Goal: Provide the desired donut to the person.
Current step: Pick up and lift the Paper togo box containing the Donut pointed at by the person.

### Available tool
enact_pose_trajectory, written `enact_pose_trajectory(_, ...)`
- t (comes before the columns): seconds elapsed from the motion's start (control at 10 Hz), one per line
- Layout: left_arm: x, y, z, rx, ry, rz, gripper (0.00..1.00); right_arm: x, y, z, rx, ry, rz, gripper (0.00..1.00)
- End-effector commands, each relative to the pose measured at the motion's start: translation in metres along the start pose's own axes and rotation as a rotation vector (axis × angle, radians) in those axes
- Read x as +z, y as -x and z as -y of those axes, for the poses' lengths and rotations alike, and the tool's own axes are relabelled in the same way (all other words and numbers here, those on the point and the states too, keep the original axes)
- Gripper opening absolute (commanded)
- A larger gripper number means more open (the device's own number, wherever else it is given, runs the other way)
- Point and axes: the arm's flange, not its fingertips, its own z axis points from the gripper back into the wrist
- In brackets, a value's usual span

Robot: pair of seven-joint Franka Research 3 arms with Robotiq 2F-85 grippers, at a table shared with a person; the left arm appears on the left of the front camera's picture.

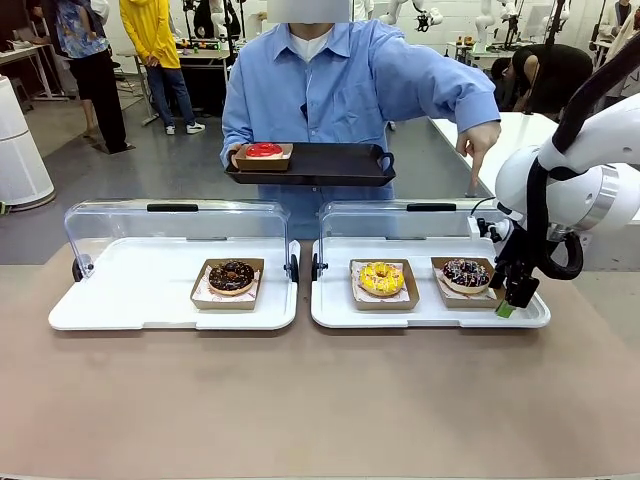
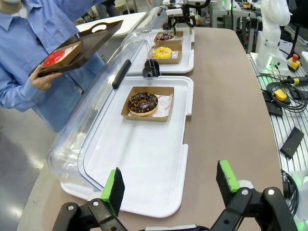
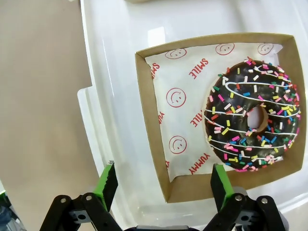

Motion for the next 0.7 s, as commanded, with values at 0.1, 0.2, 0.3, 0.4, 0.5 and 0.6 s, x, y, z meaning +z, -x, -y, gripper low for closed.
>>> enact_pose_trajectory(0.1,0.0014,0.0001,0.0012,-0.001,-0.004,0.005,1.0,-0.0059,0.0019,0.0071,0.035,0.005,0.003,1.0)
enact_pose_trajectory(0.2,0.0014,0.0001,0.0012,-0.001,-0.004,0.005,1.0,-0.007,0.0026,0.0061,0.044,0.006,-0.001,0.97)
enact_pose_trajectory(0.3,0.0014,0.0001,0.0012,-0.001,-0.004,0.005,1.0,-0.0079,0.0027,0.0061,0.059,0.014,-0.007,0.43)
enact_pose_trajectory(0.4,0.0014,0.0001,0.0012,-0.001,-0.004,0.005,1.0,-0.0083,0.0028,0.0061,0.067,0.017,-0.011,0.39)
enact_pose_trajectory(0.5,0.0014,0.0001,0.0012,-0.001,-0.004,0.005,1.0,-0.0091,0.0029,0.0056,0.074,0.017,-0.012,0.0)
enact_pose_trajectory(0.6,0.0014,0.0001,0.0012,-0.001,-0.004,0.005,1.0,-0.0102,0.003,0.0056,0.077,0.018,-0.013,0.0)
